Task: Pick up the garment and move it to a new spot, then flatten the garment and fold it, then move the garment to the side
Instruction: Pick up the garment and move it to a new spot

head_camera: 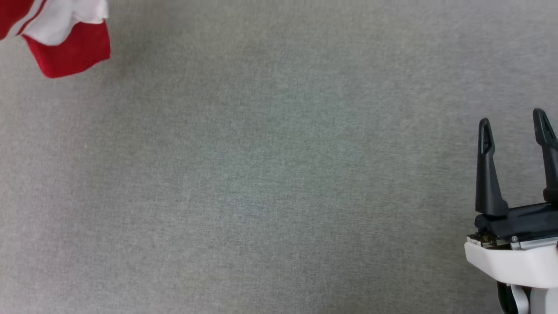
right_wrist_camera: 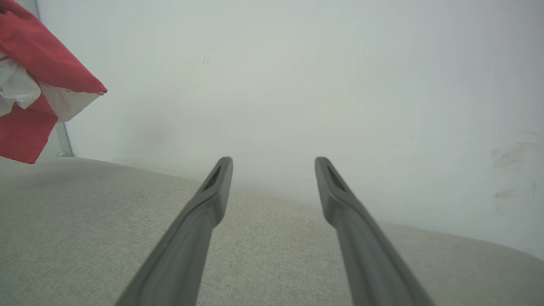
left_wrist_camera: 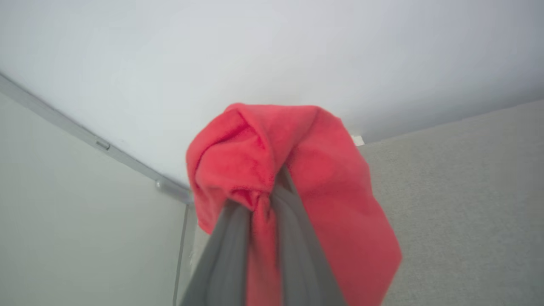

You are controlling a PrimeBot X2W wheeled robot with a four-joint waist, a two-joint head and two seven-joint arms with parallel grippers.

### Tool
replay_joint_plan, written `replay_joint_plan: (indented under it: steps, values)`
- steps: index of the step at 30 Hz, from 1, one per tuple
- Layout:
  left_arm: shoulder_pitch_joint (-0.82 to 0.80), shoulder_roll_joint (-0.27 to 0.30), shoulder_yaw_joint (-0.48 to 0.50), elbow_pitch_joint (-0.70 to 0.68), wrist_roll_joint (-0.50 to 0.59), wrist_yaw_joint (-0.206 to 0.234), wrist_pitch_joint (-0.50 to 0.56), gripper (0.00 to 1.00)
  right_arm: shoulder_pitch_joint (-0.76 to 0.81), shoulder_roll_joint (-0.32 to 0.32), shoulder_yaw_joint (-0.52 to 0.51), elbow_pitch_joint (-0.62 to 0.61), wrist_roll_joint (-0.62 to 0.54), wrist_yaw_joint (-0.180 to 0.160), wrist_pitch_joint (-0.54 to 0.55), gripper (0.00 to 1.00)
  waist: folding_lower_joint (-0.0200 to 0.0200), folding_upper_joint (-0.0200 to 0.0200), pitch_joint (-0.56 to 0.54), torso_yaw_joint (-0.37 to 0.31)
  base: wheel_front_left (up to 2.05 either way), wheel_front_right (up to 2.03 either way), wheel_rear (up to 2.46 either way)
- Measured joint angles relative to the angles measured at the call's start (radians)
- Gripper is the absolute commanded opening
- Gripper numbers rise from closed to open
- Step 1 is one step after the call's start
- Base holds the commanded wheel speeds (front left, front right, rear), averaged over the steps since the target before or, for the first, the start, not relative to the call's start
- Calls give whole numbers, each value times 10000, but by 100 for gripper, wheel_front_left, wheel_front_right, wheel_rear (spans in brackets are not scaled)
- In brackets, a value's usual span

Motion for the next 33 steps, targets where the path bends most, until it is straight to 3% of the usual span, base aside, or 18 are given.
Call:
replay_joint_plan:
  steps: [16, 22, 23, 33]
  values:
    - [-1350, -1672, -3235, -1275, -577, -10, -430, 0, 196, 52, 31, 249, 696, 0, 2, 100, 0, 0, -1216, -1696, 0, 0, 0]
    - [-444, -2397, -4466, -1294, -779, -13, -972, 0, 149, 52, 109, 267, 805, 0, 2, 100, 0, 0, -1232, -2297, 0, 0, 0]
    - [49, -2801, -5124, -1392, -832, -13, -1210, 0, 97, 56, 138, 263, 832, 0, 2, 100, 0, 0, -1113, -2517, 0, 0, 0]
    - [2146, -4222, -7160, -545, -587, -13, -1889, 0, -32, 58, 61, 276, 1024, 0, 2, 100, 1, 0, -445, -3001, 0, 0, 0]
